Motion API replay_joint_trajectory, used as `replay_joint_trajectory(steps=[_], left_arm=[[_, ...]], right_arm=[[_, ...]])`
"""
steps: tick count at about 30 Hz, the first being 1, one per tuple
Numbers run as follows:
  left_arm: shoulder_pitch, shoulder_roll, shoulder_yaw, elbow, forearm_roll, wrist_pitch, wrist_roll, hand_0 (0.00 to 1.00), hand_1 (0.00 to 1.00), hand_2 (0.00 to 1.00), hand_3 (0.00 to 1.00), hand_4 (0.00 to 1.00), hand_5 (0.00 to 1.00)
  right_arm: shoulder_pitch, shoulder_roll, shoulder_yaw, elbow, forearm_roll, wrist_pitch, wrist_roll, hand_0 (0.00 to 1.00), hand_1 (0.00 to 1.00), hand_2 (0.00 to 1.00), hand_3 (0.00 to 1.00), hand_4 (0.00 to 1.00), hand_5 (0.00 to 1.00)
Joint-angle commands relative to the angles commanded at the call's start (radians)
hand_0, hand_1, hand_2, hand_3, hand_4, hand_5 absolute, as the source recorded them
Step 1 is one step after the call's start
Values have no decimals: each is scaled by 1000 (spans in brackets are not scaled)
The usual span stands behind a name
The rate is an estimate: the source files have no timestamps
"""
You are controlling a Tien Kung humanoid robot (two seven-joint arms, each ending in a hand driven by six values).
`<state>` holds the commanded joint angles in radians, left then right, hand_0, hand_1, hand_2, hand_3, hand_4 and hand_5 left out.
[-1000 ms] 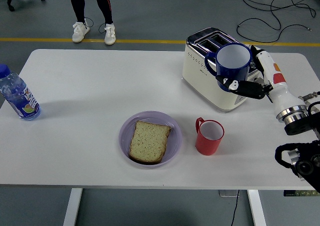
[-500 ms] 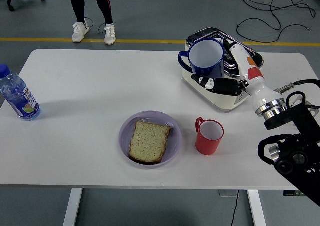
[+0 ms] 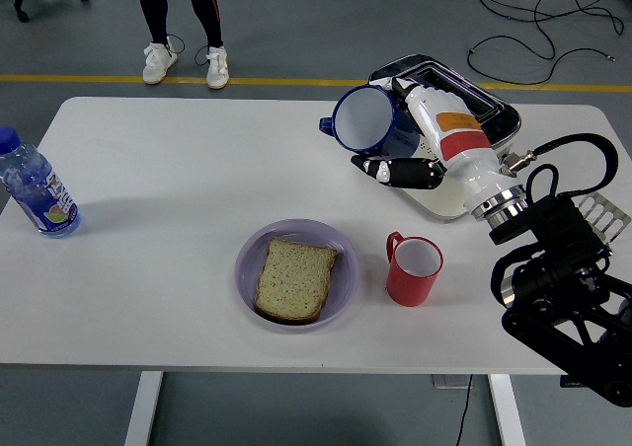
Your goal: Pick up the cup,pour liquid into bread,place the cup on the desk
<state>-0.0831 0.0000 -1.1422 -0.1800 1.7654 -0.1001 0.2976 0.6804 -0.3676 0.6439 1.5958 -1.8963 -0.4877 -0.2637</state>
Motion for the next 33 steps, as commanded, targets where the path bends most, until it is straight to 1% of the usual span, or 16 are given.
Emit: replay_joint_trajectory(steps=[2,3,4,5,6,8,10,11,14,19,20,22,25,33], left_arm=[[-1,0,-2,0,-1,0,1,658,690,705,591,308,870],[-2,0,-1,0,-1,-1,1,658,690,705,591,308,870],[-3,0,-1,0,-2,-1,1,658,690,705,591,308,870],[-3,0,2,0,-5,-1,1,658,691,705,591,308,869],[-3,0,2,0,-6,-1,1,658,691,705,591,308,869],[-3,0,2,0,-7,0,1,658,691,705,591,308,869],[-3,0,3,0,-8,0,1,658,691,705,591,308,869],[-3,0,2,0,-7,0,1,658,691,705,591,308,869],[-2,0,-1,0,-5,0,2,658,691,705,591,308,869],[-2,0,2,0,-10,-2,3,658,691,705,591,308,868],[-2,0,2,0,-10,-2,3,658,691,705,591,308,868],[-4,0,2,0,-11,-2,3,658,691,705,591,308,868],[-4,0,6,0,-15,0,3,658,691,706,591,308,869],[-6,0,11,0,-19,-1,4,658,693,707,591,308,869]], right_arm=[[27,-3,-24,-27,-50,0,5,359,377,507,552,648,2],[54,-8,-49,-52,-85,-2,10,359,377,507,552,648,2],[61,-10,-56,-59,-99,-2,11,359,377,507,552,648,2],[81,-16,-76,-73,-119,5,10,384,389,505,553,636,2],[98,-20,-95,-85,-131,7,10,384,389,505,553,636,2],[124,-26,-128,-100,-142,9,11,384,389,505,553,636,2],[167,-34,-181,-119,-152,16,7,384,389,505,553,636,2],[195,-35,-218,-130,-158,23,3,401,417,510,556,618,2],[236,-30,-288,-150,-165,34,-2,401,417,510,556,618,2],[283,-21,-362,-167,-185,40,-8,413,421,513,558,607,2],[296,-18,-381,-170,-200,48,-15,413,421,513,558,607,2],[315,-17,-413,-163,-244,55,-28,413,421,513,558,607,2],[328,-13,-439,-152,-278,64,-45,422,426,516,561,598,2],[390,1,-520,-160,-295,83,-60,430,436,523,564,588,2]])
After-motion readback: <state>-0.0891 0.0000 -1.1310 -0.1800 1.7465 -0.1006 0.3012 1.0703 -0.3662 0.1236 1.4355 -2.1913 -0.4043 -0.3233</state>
